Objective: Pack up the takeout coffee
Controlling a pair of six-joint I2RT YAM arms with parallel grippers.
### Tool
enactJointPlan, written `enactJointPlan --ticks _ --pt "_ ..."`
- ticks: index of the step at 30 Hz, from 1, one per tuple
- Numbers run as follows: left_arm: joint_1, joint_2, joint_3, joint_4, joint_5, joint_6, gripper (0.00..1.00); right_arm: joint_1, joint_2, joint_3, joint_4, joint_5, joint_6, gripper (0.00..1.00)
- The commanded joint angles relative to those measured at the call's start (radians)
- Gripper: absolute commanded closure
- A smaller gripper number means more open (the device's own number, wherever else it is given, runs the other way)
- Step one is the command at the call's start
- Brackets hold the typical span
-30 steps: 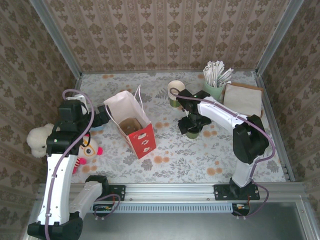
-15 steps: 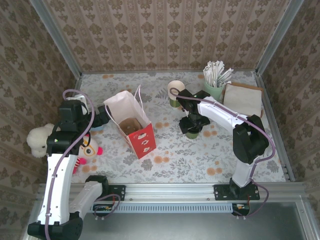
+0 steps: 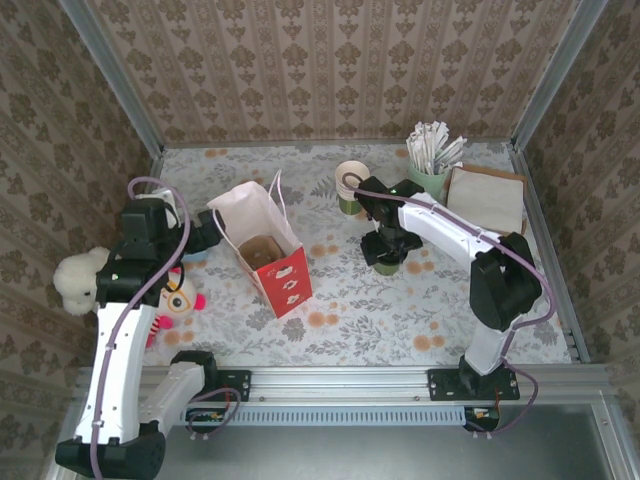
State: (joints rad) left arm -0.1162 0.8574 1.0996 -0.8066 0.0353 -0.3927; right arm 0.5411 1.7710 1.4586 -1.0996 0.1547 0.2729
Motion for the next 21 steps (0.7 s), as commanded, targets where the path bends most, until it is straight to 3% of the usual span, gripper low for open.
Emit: enactJointPlan --ticks 1,11,14,17,21 --pt "0.005 0.02 -0.039 0.048 0.092 -0.068 0.05 -0.006 -0.052 -0.008 0.002 0.039 0.028 0.18" --pt "-0.041 0.044 -0.086 0.119 0.174 -0.157 0.32 -0.006 -0.095 -0.061 0.044 0.04 0.044 0.18" --pt "-0.052 0.036 -0.07 0.12 0.206 -0.155 0.29 -0.006 -0.105 -0.074 0.05 0.037 0.045 0.18" --pt "-0.051 -0.012 -0.054 0.076 0.153 -0.173 0.14 -0.006 -0.114 -0.088 0.062 0.031 0.048 0.18" --pt "-0.048 -0.058 -0.041 0.054 0.201 -0.231 0.14 -0.004 -0.113 -0.094 0.071 0.02 0.048 0.19"
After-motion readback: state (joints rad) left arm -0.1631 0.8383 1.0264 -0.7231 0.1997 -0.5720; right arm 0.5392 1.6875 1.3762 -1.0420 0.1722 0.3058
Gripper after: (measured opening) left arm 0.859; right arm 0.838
